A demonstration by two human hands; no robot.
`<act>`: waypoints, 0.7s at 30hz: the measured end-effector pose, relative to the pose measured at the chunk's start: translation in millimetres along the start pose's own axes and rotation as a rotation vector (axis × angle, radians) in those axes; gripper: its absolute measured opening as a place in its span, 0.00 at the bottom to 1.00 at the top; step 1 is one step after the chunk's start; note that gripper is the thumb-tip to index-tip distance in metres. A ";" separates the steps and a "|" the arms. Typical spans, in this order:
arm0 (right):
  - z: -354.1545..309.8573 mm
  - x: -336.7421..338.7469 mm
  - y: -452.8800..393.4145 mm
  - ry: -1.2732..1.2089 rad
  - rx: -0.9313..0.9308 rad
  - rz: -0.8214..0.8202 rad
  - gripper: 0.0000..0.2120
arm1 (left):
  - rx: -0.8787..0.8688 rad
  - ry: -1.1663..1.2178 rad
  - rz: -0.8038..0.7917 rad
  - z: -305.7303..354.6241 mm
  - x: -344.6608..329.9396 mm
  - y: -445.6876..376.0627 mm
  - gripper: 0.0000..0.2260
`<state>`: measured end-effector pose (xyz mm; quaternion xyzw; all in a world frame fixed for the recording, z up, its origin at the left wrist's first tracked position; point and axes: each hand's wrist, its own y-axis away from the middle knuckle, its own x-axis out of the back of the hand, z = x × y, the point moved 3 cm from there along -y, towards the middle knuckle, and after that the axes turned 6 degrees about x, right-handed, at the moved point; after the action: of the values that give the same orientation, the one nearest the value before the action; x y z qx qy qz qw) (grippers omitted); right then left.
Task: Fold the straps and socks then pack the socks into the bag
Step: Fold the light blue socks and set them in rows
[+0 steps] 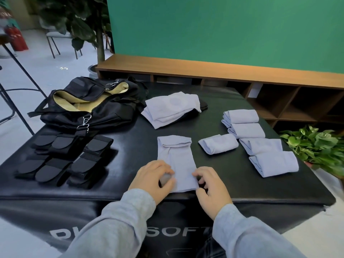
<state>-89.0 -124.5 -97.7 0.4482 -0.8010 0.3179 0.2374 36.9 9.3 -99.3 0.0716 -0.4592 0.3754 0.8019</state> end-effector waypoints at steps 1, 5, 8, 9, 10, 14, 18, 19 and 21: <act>0.4 -0.7 1.7 0.024 0.007 -0.031 0.20 | -0.023 -0.030 -0.027 0.3 -0.8 5.7 0.26; 1.4 -2.1 5.3 0.126 0.034 -0.110 0.23 | -0.079 -0.129 -0.103 1.5 -1.2 20.7 0.35; 0.8 -1.4 5.4 0.161 0.033 -0.081 0.18 | -0.033 -0.082 -0.112 -1.6 -1.6 18.9 0.36; 0.7 -1.1 4.6 0.166 0.031 -0.071 0.17 | -0.006 -0.041 -0.108 -2.9 -2.3 17.3 0.34; 0.2 -0.7 3.7 0.169 0.026 -0.070 0.15 | 0.019 0.009 -0.099 -2.7 -1.7 16.0 0.32; 0.0 1.1 -0.5 0.123 -0.042 -0.073 0.12 | 0.138 0.144 -0.084 -0.3 3.9 14.1 0.18; -3.0 2.2 -4.2 0.090 -0.096 -0.047 0.12 | 0.230 0.171 -0.138 -2.8 5.6 13.4 0.21; -3.7 2.6 -5.8 0.087 -0.114 -0.048 0.11 | 0.241 0.175 -0.148 -3.5 5.1 13.0 0.23; -4.2 3.8 -9.5 0.101 -0.156 -0.053 0.08 | 0.264 0.194 -0.149 -5.0 4.0 11.8 0.26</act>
<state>-82.2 -127.3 -89.5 0.4328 -0.7982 0.2703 0.3202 33.6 22.1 -101.7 0.1736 -0.3196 0.3772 0.8518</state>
